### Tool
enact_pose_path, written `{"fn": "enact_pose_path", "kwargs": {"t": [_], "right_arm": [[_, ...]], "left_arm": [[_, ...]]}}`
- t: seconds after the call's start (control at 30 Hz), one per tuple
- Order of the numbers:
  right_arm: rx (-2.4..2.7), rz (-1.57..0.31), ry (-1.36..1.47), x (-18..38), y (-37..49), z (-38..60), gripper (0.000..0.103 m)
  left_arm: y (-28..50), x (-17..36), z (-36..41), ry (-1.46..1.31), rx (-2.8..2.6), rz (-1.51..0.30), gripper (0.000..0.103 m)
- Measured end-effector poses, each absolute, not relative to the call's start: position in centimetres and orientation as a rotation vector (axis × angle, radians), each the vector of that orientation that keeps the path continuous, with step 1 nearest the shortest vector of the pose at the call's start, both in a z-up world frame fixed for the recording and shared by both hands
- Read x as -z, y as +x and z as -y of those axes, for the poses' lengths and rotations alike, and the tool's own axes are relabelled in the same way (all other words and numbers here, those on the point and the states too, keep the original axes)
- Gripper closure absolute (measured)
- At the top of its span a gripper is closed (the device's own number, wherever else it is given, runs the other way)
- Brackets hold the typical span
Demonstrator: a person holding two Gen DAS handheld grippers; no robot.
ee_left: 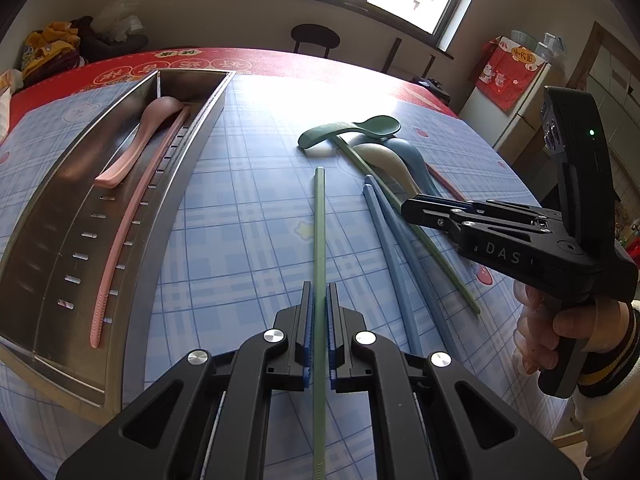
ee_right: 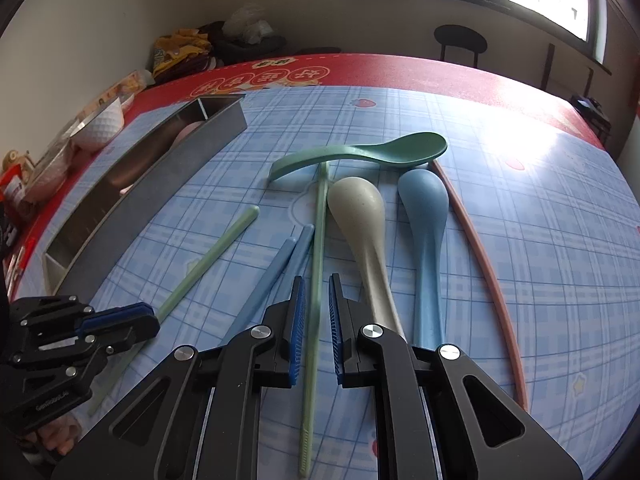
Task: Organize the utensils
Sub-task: 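Grasp the second green chopstick with the right tool while the left tool holds its chopstick raised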
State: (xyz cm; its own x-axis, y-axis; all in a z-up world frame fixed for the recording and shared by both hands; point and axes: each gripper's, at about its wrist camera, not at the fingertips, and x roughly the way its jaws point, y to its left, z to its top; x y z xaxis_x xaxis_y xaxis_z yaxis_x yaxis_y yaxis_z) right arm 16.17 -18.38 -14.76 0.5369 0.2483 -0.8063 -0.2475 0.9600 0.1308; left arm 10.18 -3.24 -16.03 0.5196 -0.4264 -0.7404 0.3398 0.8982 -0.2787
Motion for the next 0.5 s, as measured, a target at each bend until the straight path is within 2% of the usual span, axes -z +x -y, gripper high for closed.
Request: {"fn": "enact_pose_path", "kwargs": {"t": [0.5], "right_arm": [[-0.253, -0.994, -0.036, 15.0, 19.5, 17.0, 0.092]], "left_arm": [[10.3, 16.0, 3.1, -0.106, 0.460, -0.916, 0.097]]}}
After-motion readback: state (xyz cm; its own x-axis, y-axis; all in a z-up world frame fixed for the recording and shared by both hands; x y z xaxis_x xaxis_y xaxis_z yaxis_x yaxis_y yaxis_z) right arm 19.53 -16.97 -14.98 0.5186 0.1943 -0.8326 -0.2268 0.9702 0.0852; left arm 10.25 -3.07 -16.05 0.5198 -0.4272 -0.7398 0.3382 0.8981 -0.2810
